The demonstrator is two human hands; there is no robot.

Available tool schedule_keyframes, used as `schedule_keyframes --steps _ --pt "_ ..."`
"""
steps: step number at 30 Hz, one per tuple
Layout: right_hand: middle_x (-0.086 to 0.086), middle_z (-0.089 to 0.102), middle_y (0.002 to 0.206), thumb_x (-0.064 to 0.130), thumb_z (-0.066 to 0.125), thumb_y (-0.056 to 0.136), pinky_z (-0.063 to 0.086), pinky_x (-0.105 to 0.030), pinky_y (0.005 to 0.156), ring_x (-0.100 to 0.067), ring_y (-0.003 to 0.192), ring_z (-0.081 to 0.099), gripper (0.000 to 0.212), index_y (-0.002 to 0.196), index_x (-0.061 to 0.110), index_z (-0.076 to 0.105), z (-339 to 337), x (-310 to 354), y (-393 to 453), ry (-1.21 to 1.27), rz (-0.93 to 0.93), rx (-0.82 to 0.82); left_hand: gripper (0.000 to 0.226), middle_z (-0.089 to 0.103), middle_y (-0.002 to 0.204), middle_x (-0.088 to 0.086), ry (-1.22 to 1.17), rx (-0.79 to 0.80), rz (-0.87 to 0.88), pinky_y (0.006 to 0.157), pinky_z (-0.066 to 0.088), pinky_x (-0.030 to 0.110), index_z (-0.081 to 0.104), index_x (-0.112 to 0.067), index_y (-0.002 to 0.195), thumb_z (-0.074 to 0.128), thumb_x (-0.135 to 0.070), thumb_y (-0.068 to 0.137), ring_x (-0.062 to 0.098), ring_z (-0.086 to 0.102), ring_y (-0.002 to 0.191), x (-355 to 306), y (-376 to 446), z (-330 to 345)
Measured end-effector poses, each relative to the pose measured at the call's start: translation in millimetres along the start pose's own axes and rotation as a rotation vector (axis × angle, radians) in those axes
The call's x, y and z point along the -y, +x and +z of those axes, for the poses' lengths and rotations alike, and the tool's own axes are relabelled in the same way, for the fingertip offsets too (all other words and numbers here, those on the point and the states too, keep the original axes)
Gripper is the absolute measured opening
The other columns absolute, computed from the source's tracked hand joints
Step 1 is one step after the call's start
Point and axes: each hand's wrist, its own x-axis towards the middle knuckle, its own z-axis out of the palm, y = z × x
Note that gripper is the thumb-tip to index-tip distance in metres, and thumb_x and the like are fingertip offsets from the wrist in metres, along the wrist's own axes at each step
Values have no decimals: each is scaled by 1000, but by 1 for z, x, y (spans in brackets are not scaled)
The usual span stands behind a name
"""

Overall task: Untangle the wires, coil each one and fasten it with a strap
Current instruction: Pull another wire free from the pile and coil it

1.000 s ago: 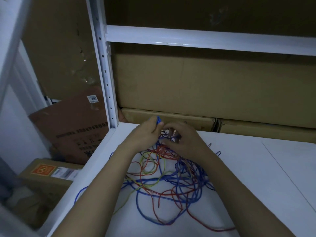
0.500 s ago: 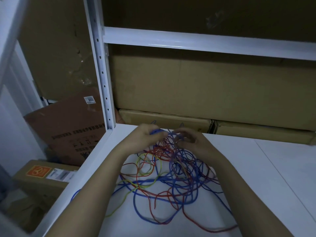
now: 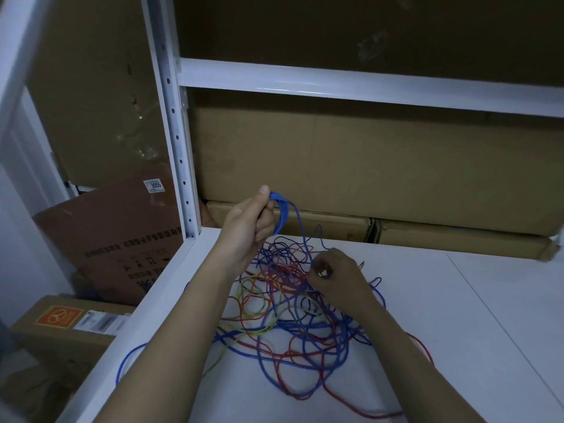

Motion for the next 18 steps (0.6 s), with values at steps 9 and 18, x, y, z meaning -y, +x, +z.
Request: schedule_keyframes --steps 9,18 --pt "-2 72 75 16 45 101 55 -23 68 -18 76 69 14 100 10 57 -38 26 23 961 115 -225 36 25 46 -7 105 -10 -14 53 13 28 43 -12 73 43 -43 91 8 19 43 -3 0 -8" --pt "7 40 61 18 36 103 32 -25 57 -8 53 31 16 90 19 46 -58 50 47 1058 -123 -346 34 25 47 -7 103 -36 -40 51 12 27 43 -13 74 41 -39 95 7 18 44 4 -3 -8"
